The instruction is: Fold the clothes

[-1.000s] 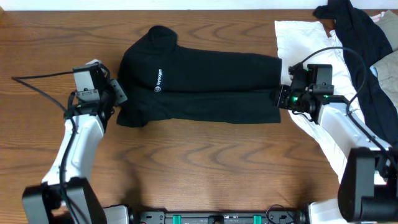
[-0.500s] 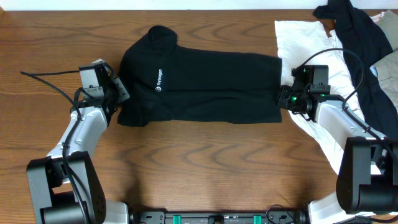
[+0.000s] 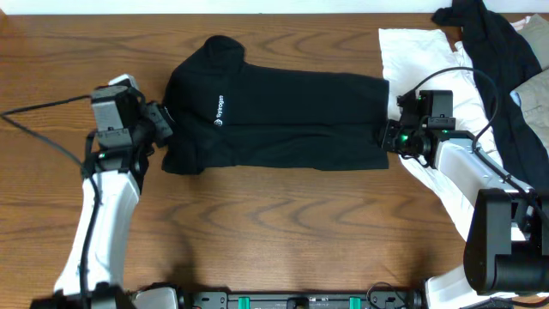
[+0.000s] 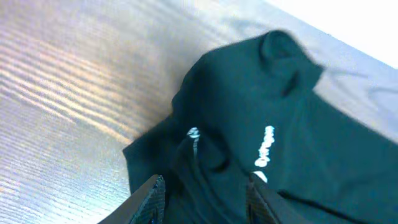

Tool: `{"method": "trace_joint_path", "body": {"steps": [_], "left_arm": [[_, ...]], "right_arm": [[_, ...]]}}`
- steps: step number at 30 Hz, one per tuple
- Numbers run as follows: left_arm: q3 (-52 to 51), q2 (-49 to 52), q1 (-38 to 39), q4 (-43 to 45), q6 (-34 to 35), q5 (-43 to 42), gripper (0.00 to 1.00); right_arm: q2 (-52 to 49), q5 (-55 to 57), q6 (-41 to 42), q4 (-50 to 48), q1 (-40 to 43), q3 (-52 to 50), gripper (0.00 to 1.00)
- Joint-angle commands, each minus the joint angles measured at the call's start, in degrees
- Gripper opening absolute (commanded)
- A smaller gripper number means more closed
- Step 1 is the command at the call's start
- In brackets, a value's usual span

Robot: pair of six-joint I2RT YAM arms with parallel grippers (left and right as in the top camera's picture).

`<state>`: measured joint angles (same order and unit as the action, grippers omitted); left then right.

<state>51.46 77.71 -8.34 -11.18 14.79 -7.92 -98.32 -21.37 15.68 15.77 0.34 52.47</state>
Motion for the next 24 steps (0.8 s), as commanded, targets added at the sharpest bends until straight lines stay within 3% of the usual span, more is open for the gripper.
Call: {"method": "trace_joint_path", "body": {"steps": [1, 6, 10, 20, 24], "left_arm": [[1.4, -1.7, 0.1, -2.2, -0.5, -4.7, 0.43], [0.7, 1.8, 1.2, -6.0, 0.4, -8.5, 0.41], [0.3, 8.3, 5.3, -5.7, 0.3, -11.6, 0.34], [0.3, 16.0, 8.3, -5.9, 0.3, -11.5, 0.34], [0.3, 16.0, 8.3, -7.0, 0.4, -11.6, 0.19]], "right_arm": [[-0.6, -6.3, -5.4, 1.2, -1.3, 1.0, 0.17], [-0.8, -5.8, -9.4, 2.5, -3.8, 1.0, 0.17], [-2.1, -3.5, -9.6, 3.0, -4.7, 1.0, 0.16], [-6.4, -3.5, -9.5, 3.4, -4.6, 1.0, 0.15], [-6.7, -3.5, -9.5, 3.3, -4.6, 1.0, 0.15]]}}
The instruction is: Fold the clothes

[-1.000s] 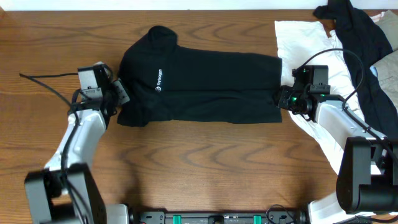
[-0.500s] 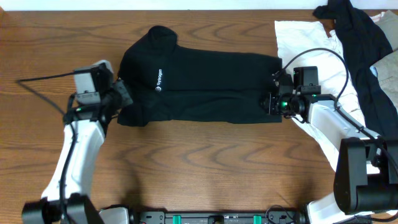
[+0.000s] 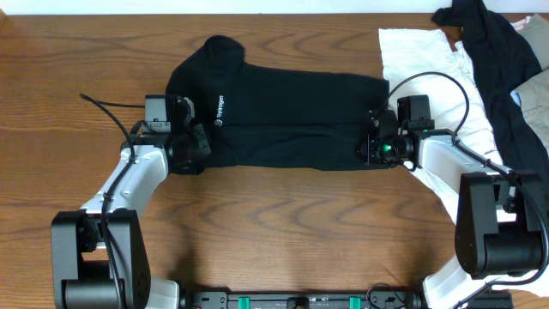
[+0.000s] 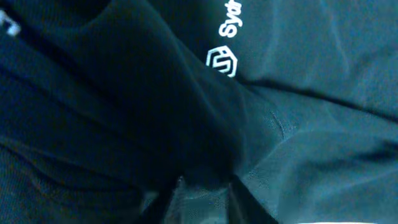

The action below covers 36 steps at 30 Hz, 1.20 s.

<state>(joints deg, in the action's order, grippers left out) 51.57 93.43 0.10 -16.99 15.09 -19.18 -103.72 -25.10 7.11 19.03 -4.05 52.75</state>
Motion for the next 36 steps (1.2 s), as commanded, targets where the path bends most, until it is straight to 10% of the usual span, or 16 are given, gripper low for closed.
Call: {"method": "trace_joint_path", "body": {"steps": [1, 12, 25, 36], "left_arm": [[0.2, 0.2, -0.1, -2.0, 0.1, -0.3, 0.07], [0.2, 0.3, -0.1, -5.9, 1.5, 1.1, 0.06], [0.4, 7.9, -0.1, 22.0, 2.6, 3.7, 0.06], [2.6, -5.8, -0.3, -0.4, 4.5, -3.8, 0.06]], "right_arm": [[-1.3, 0.3, -1.0, 0.1, -0.2, 0.7, 0.15], [-1.3, 0.3, -0.9, 0.2, -0.3, 0.7, 0.15], [-1.3, 0.3, -0.8, 3.1, -0.3, 0.7, 0.11], [-1.3, 1.2, -0.8, 3.8, -0.2, 0.7, 0.12]]}}
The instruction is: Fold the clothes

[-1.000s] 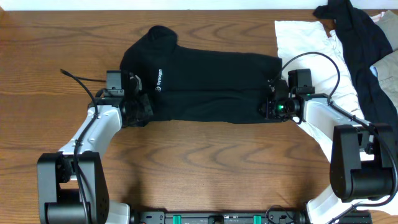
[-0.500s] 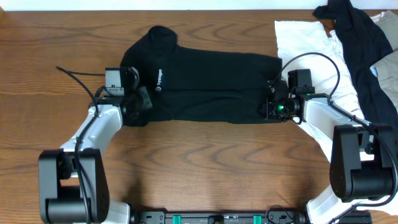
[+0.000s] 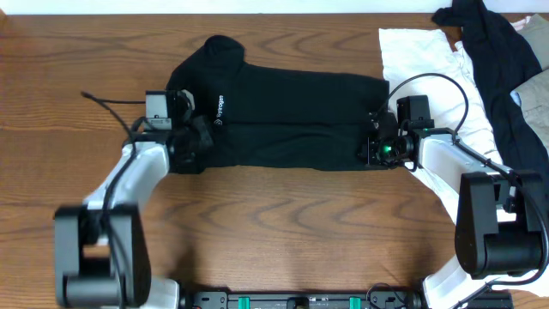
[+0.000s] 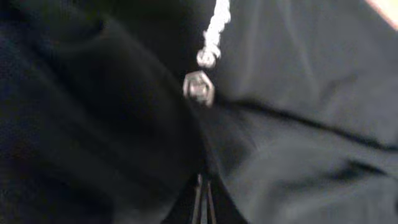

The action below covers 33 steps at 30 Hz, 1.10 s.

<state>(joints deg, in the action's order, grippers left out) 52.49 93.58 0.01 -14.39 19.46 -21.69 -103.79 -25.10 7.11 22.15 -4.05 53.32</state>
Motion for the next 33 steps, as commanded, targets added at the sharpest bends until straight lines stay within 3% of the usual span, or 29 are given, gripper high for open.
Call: {"method": "trace_joint_path", "body": {"steps": [1, 7, 15, 25, 33], "left_arm": [[1.7, -7.8, -0.2, -5.4, 0.1, -0.3, 0.06], [1.6, -13.5, -0.2, -17.4, 0.2, 11.1, 0.06], [-0.1, -6.2, -0.2, -14.8, 3.4, 11.9, 0.06], [-0.1, 6.8, 0.7, -3.0, 4.8, 10.2, 0.06], [-0.1, 8.6, 1.0, 16.3, 4.9, 7.7, 0.06]], "right_arm": [[-1.2, 1.3, -0.8, 0.6, -0.2, 0.2, 0.12], [-1.2, 1.3, -0.8, 1.0, -0.2, 0.2, 0.12], [-1.2, 1.3, -0.8, 1.7, -0.3, 0.2, 0.11], [-1.2, 1.3, -0.7, 2.2, -0.3, 0.2, 0.11], [-1.2, 1.3, -0.8, 2.6, -0.2, 0.2, 0.11]]}}
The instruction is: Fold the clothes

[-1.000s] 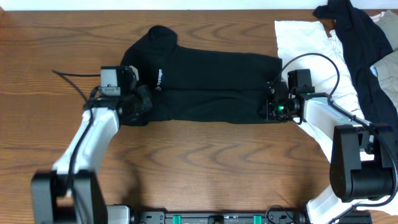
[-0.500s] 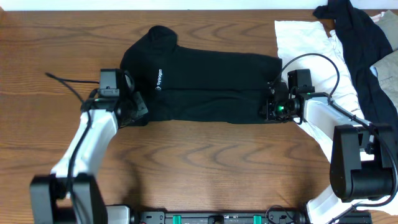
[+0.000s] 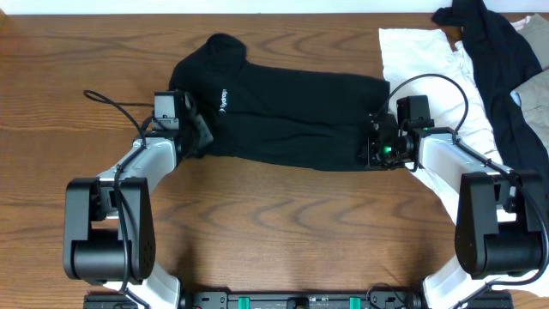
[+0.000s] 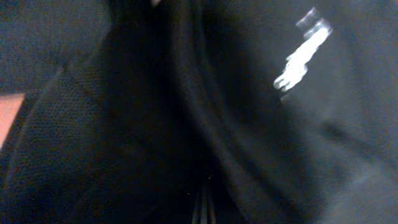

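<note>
A black shirt (image 3: 292, 116) with a white logo (image 3: 222, 99) lies lengthwise across the wooden table (image 3: 274, 232), collar end to the left. My left gripper (image 3: 199, 136) is shut on the shirt's near-left edge, which is drawn up off its corner. In the left wrist view dark fabric (image 4: 124, 124) fills the frame, with the logo (image 4: 301, 56) at the upper right and the fingertips (image 4: 202, 208) pressed together on cloth. My right gripper (image 3: 375, 148) sits on the shirt's near-right hem, shut on it, with its fingers dark against the fabric.
A white cloth (image 3: 412, 51) lies at the back right under a second black garment (image 3: 497, 51). A beige item (image 3: 536, 90) is at the right edge. The left arm's cable (image 3: 111, 99) loops over the table at the left.
My left gripper has moved a little toward the far side with the shirt's near-left edge, so that corner is pulled in and the near edge runs slanted. The right arm has not moved.
Both grippers stood just off the shirt's ends, the left one open. Then each was at a near corner of the shirt. The left was then shut on fabric, and now the near-left corner is drawn inward while the right holds its hem.
</note>
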Tool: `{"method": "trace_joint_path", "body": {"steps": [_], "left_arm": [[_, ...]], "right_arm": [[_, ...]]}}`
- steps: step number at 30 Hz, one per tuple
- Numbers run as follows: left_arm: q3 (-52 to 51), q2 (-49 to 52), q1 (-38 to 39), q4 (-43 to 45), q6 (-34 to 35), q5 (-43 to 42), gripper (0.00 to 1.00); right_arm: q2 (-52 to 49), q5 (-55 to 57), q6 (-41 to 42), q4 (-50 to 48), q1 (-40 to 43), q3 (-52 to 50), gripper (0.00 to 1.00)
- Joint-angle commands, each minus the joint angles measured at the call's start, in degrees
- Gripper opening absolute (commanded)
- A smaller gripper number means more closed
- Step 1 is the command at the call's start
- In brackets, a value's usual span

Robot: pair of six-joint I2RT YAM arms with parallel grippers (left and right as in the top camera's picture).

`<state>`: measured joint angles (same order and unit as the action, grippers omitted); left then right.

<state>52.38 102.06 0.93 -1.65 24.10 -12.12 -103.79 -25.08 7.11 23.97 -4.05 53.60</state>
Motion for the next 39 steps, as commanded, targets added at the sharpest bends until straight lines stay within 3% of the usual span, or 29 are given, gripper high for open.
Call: {"method": "trace_joint_path", "body": {"steps": [1, 12, 20, 22, 28, 34, 39], "left_arm": [[0.0, 0.1, 0.1, 5.7, 0.3, -2.7, 0.06], [0.1, 0.2, 0.1, 11.2, 3.0, -2.2, 0.07], [0.2, 5.2, 0.6, 37.4, 3.0, 5.5, 0.06], [0.5, 7.2, 0.5, 40.2, 3.7, 5.5, 0.06], [1.1, 6.6, 0.2, 28.8, 2.0, 2.0, 0.06], [1.1, -2.7, -0.4, 14.3, -9.4, 2.5, 0.06], [1.1, -10.4, -3.0, 3.2, -10.1, 10.1, 0.09]], "right_arm": [[-1.2, 1.3, -0.8, 0.9, -0.3, -0.1, 0.11], [-1.2, 1.3, -0.8, 0.8, -0.2, -0.1, 0.11], [-1.2, 1.2, -0.3, 1.6, -0.3, -0.1, 0.09], [-1.2, 1.2, -0.3, 2.0, -0.3, -0.1, 0.09], [-1.2, 1.3, -0.3, 2.4, -0.2, -0.1, 0.1], [-1.2, 1.3, -0.3, 2.4, -0.2, -0.1, 0.1], [-1.2, 1.3, -0.3, 2.5, -0.2, -0.1, 0.1]]}}
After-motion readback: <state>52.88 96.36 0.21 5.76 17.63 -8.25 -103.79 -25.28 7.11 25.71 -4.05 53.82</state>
